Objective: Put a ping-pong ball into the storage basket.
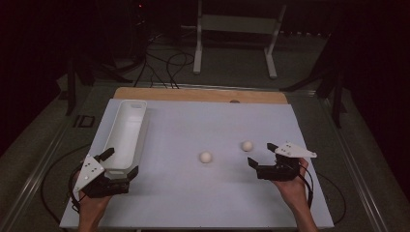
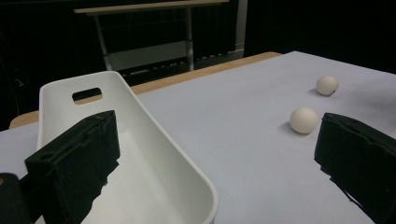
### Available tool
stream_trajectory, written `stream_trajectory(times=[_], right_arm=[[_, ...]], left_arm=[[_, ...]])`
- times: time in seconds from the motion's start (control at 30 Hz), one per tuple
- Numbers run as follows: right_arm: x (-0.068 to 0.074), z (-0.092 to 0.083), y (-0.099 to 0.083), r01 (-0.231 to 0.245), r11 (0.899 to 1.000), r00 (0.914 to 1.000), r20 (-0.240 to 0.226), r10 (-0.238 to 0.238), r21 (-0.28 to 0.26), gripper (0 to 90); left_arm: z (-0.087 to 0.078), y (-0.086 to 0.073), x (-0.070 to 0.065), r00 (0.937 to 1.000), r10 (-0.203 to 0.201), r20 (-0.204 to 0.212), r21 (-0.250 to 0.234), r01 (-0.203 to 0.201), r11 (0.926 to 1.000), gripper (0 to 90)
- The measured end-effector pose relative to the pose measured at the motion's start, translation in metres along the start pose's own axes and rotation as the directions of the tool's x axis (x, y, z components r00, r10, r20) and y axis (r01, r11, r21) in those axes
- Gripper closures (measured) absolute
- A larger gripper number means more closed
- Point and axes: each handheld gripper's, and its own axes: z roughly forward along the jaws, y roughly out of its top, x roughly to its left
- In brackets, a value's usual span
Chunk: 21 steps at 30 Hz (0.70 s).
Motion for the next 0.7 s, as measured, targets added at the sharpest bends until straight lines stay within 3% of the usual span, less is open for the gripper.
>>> stream_trajectory(times=[0.27, 0.7], right_arm=[[-0.004, 0.006, 0.005, -0.012, 0.999, 0.9997, 0.024, 0.011, 0.043, 8.5], [-0.007, 0.014, 0.015, -0.014, 0.995, 0.9996, 0.025, 0.012, 0.096, 8.5]], left_arm=[[-0.001, 0.0, 0.0, 1.0, -0.001, -0.004, -0.001, 0.001, 1.0, 0.7], [0.0, -0.002, 0.001, 1.0, 0.0, -0.005, 0.005, 0.0, 1.0, 0.7]])
